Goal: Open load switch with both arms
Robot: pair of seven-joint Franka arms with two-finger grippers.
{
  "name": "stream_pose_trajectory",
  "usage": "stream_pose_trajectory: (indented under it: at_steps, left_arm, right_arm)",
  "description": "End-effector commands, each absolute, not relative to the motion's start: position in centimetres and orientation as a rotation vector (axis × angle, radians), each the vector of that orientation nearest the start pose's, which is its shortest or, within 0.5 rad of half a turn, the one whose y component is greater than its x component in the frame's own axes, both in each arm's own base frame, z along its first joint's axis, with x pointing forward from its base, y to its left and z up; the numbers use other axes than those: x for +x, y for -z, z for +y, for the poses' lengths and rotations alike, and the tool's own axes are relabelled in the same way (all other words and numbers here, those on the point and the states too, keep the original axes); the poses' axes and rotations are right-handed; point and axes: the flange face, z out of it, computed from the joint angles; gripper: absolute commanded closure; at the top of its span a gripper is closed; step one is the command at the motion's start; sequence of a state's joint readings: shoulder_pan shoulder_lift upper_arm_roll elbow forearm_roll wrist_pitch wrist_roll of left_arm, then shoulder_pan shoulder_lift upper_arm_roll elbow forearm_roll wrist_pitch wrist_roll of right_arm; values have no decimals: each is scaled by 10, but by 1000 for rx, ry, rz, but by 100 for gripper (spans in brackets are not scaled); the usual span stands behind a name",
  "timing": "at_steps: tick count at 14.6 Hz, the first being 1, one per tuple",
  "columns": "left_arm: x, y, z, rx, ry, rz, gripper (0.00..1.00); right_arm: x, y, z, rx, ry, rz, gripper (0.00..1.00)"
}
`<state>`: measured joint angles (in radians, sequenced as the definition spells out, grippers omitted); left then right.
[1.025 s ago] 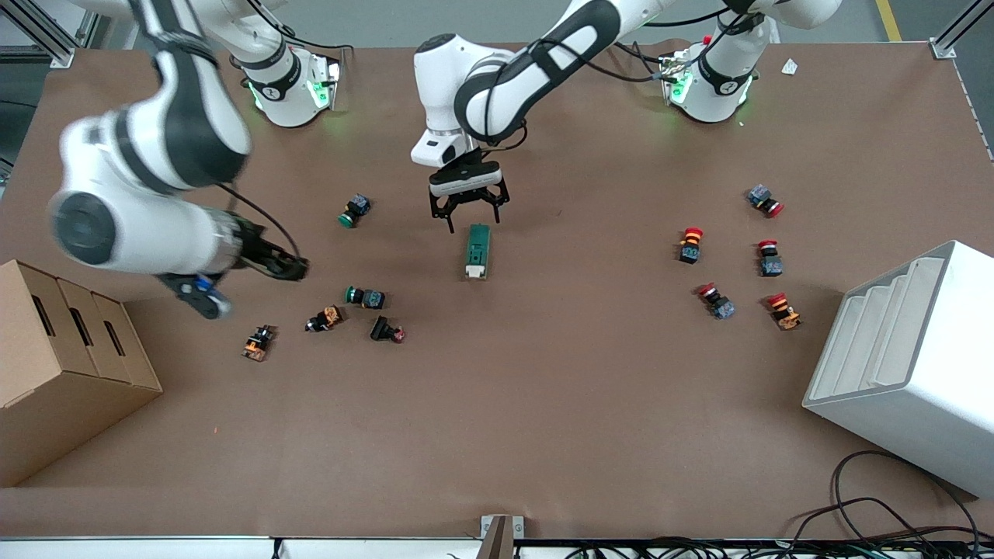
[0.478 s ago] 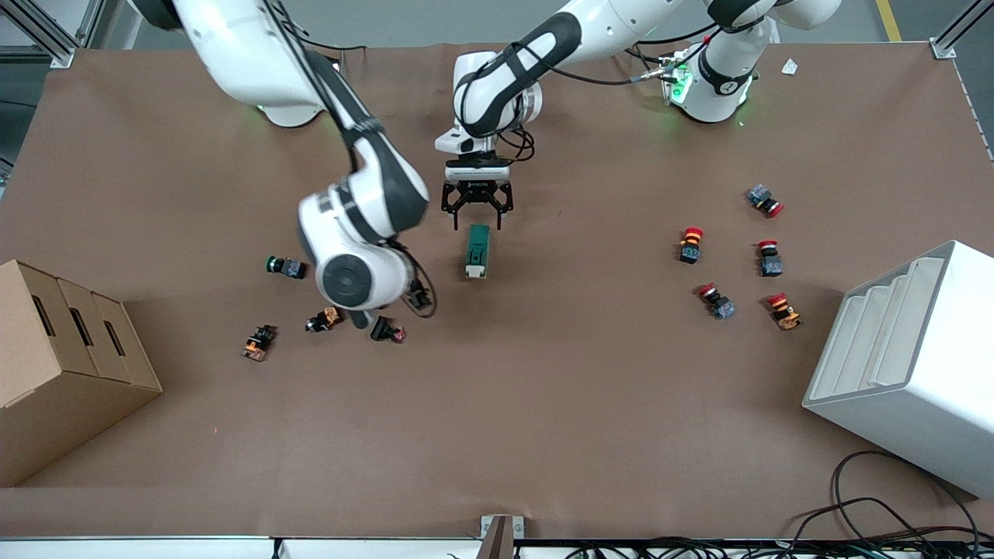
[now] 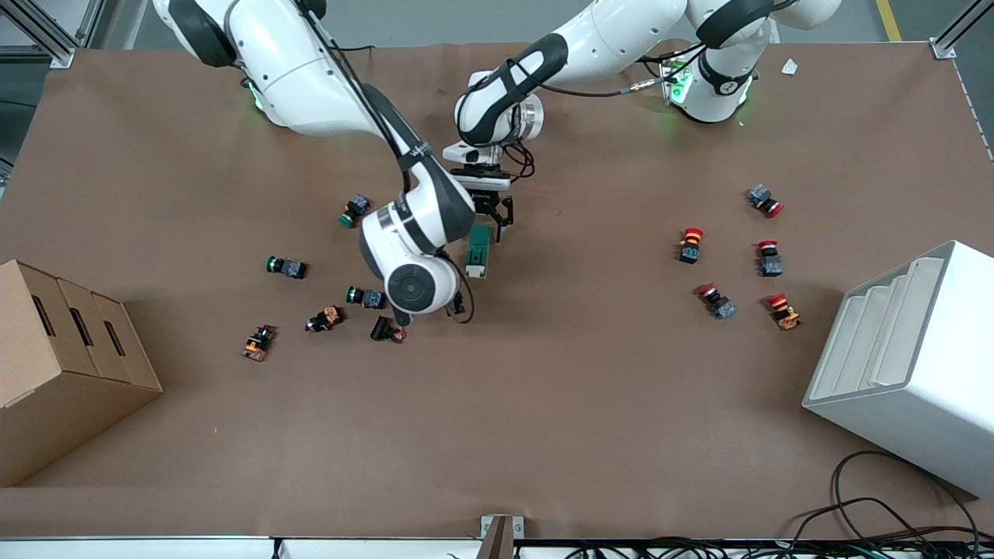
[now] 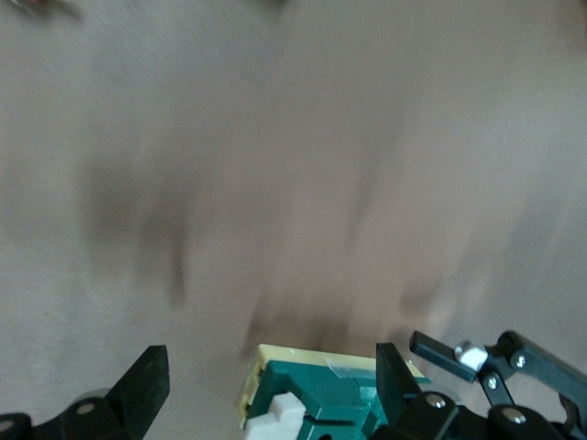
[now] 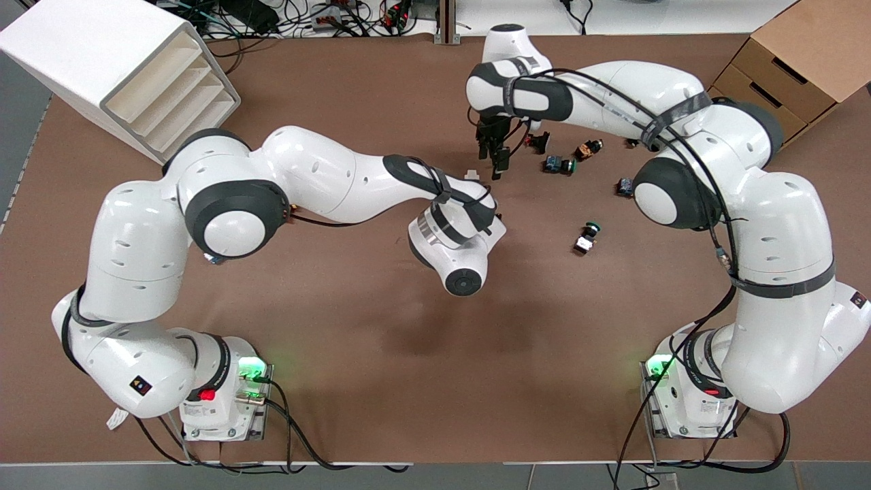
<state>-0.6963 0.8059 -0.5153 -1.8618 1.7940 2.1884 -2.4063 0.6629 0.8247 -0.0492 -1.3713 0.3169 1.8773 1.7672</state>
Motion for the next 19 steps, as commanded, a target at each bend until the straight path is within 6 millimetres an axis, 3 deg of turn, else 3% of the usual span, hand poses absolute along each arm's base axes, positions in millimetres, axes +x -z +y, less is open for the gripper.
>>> stream_pose_trajectory:
  at_steps: [1, 5, 13, 19]
  left_arm:
    - [258, -109, -567, -2918, 1381, 92, 0]
    - [246, -92, -575, -2885, 1404, 71, 0]
    - [237, -79, -570, -2870, 1390, 91, 0]
    - [235, -77, -570, -2866, 1388, 93, 0]
  right_arm:
    - [536, -194, 454, -2613, -583, 2031, 0]
    - [517, -198, 464, -2681, -649, 2027, 0]
    - [501, -234, 469, -2815, -792, 2002, 0]
    - [492, -239, 476, -2845, -833, 1977, 0]
